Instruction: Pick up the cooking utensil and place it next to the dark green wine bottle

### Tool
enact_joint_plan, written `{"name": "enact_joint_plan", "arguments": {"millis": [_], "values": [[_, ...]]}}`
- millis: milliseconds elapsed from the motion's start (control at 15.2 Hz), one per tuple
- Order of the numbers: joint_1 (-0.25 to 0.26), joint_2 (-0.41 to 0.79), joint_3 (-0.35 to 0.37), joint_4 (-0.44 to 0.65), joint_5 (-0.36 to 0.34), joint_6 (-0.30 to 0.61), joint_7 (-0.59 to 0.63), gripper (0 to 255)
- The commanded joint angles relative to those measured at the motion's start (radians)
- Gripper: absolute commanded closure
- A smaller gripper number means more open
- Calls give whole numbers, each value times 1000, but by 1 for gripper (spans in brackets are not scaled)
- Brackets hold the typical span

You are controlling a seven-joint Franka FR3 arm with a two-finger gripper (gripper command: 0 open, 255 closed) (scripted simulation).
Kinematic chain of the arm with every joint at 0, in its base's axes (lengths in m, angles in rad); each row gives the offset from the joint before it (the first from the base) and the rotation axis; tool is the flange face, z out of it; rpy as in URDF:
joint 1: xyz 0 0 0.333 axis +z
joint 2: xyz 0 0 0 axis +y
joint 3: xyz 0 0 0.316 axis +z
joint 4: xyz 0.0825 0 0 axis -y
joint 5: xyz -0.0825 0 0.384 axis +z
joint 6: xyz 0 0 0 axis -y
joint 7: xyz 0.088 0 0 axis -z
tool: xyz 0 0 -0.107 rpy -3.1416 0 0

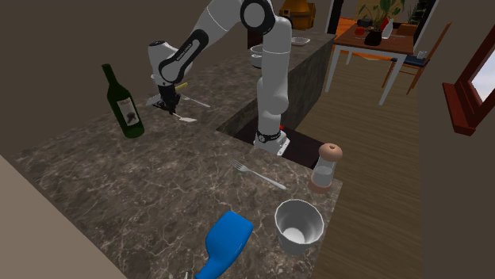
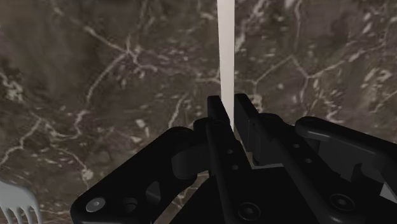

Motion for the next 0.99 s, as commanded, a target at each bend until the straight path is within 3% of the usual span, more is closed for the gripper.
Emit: {"name": "enact_joint_plan", "arguments": {"millis": [0,198,264,594,924], "values": [[0,1,0,0,0,1,0,255],[0,0,0,0,0,1,0,255],[0,0,0,0,0,1,0,0],[0,0,0,0,0,1,0,0],[1,-83,7,48,-26,-129,20,0]]}}
